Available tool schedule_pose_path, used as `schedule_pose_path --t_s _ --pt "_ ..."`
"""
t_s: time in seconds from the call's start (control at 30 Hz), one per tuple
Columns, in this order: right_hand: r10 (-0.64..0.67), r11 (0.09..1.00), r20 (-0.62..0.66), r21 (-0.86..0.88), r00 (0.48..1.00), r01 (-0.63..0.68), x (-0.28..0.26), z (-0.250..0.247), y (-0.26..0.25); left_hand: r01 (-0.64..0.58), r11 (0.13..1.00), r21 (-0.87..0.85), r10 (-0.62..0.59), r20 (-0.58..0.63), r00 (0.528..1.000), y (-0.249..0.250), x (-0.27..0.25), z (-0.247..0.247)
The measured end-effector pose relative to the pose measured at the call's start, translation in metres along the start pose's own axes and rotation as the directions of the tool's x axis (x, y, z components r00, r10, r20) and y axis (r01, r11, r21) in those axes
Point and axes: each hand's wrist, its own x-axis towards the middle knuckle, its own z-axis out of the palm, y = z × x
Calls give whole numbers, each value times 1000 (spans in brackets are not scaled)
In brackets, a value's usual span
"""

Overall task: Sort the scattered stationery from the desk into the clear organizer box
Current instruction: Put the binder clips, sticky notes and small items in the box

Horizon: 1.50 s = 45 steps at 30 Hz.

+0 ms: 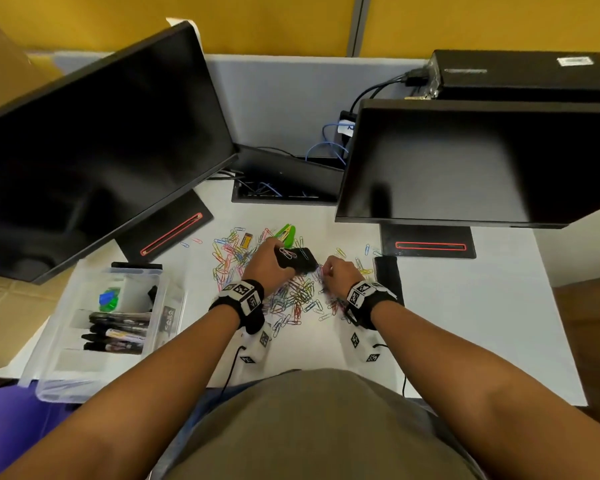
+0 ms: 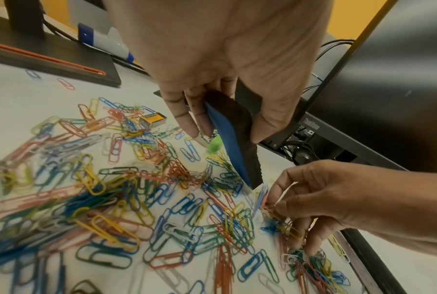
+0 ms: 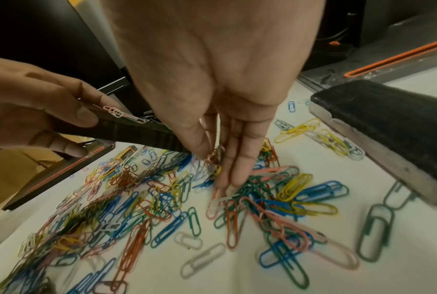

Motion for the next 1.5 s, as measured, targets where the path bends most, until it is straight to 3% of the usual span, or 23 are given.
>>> schedule_pose_path --t_s 0.13,0.2,0.33,0.5,0.73,1.1,1.3,1.5 --pt "-13 985 53 -170 999 22 -1 -1 -4 -2 1000 -25 2 2 1000 -2 -8 -5" --pt "-40 979 -11 -199 999 37 -1 -3 -10 -9 1000 -16 9 1 1000 -1 -12 -6" --pt "-141 990 -179 -38 974 137 -1 -4 -28 -27 999 18 27 -6 1000 4 -15 -7" --pt "-330 933 -160 91 930 347 -2 -11 -54 -86 993 77 86 13 996 17 -16 -11" --pt "-257 942 -149 183 955 282 -2 -17 -58 -134 984 118 131 39 991 24 -19 -15" --pt "-159 986 -114 32 981 164 1 -7 -32 -147 985 89 141 74 987 28 -21 -19" --pt "-63 990 -88 -134 994 51 0 -1 -16 -144 988 63 137 103 985 20 -19 -24" --pt "-123 990 -134 48 983 130 1 -3 -28 -106 991 78 101 61 993 13 -15 -22"
